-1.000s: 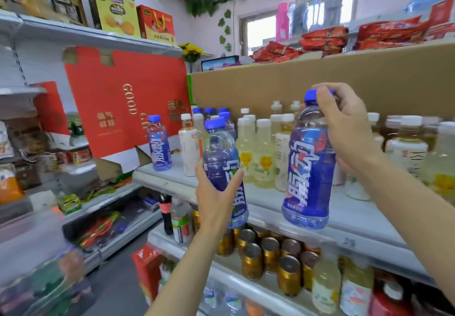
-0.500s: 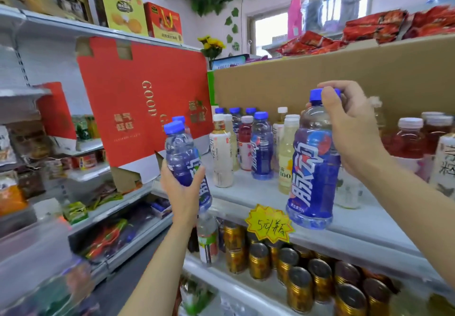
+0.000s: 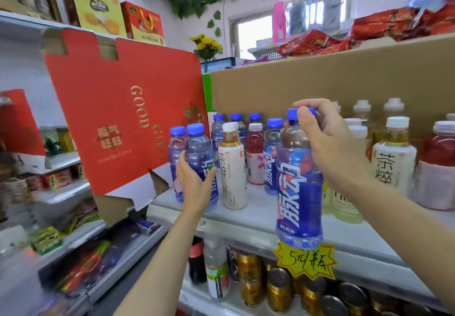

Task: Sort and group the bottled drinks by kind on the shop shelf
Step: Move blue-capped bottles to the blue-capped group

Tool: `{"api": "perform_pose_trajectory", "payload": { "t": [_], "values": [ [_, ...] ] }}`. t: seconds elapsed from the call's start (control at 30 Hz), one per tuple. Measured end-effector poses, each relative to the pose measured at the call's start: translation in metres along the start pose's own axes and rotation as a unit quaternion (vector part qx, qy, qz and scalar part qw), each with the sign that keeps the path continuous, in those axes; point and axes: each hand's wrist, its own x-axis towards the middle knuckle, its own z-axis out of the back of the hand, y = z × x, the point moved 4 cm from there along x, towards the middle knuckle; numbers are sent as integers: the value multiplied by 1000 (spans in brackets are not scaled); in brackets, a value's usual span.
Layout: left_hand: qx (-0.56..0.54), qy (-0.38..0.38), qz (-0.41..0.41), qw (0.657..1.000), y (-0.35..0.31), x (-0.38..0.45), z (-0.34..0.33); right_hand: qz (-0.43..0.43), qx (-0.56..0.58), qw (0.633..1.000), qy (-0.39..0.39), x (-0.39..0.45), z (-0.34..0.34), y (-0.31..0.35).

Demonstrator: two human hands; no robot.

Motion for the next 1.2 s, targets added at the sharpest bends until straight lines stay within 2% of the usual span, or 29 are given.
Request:
{"api": "perform_pose_trajectory", "payload": {
  "t": [0.1,0.33,0.4,0.47,0.5,0.57,0.67,0.83,0.93,1.03,1.1,1.2],
  "values": [
    [26,13,-22,999,8,-3,-8,-12,-5,1000,-1,5,-23,-8],
    [26,5,3,1000,8,-2,-11,-18,-23,999,-29,5,-63,-25],
    [26,-15,8,1000,2,-9,-4,-18,-28,999,-30,6,-71,-27],
    [-23,-42,-30,998,-15,-28,10,-13,-28,999,-32,7,-80,-25],
    [-74,-30,-59,995,-29,-41,16,-6,-30,999,-36,7,-84,-23],
    [-153,48,-94,983,-57,-63,20,8,-19,999,-45,8,-95,-15],
    [-164,117,-108,974,-76,-72,15,23,-11,999,-33,11,-117,-4],
    [-204,94,-81,971,-59,-54,30,26,-5,997,68,19,-138,-6],
    [-220,50,-60,972,-43,-42,52,4,-35,999,40,21,-124,-41],
    [-215,10,-57,975,-33,-31,72,-80,-128,988,17,5,-121,-97],
    [-219,4,-59,974,-31,-29,76,-115,-162,980,36,-6,-131,-125],
    [-229,14,-61,971,-29,-32,73,-121,-160,979,36,-14,-146,-141]
  ]
}}
